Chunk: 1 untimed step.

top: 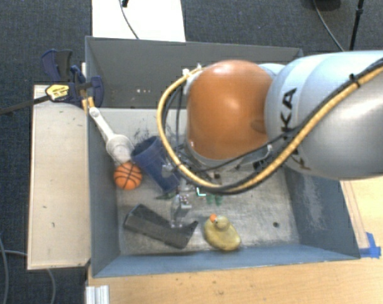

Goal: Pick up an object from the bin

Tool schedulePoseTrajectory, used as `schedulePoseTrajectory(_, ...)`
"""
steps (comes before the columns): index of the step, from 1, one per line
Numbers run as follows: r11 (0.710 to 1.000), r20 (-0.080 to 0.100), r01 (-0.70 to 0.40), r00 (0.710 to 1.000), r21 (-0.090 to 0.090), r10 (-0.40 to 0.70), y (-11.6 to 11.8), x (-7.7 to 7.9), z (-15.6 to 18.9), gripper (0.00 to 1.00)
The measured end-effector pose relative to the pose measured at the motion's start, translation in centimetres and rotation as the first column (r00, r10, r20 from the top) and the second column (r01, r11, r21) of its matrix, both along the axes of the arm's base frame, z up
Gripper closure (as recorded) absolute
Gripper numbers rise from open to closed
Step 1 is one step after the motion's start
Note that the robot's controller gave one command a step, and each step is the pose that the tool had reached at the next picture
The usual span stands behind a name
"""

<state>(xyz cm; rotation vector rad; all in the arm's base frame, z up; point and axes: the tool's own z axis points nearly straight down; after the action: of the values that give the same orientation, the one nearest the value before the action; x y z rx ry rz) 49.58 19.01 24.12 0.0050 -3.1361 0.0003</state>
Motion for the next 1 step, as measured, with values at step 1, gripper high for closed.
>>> schedulePoseTrajectory(1, 1.0, 0.008, 0.006, 1.0, 0.002, -0.006, -0.11, 0.19, 0.39, 0.0)
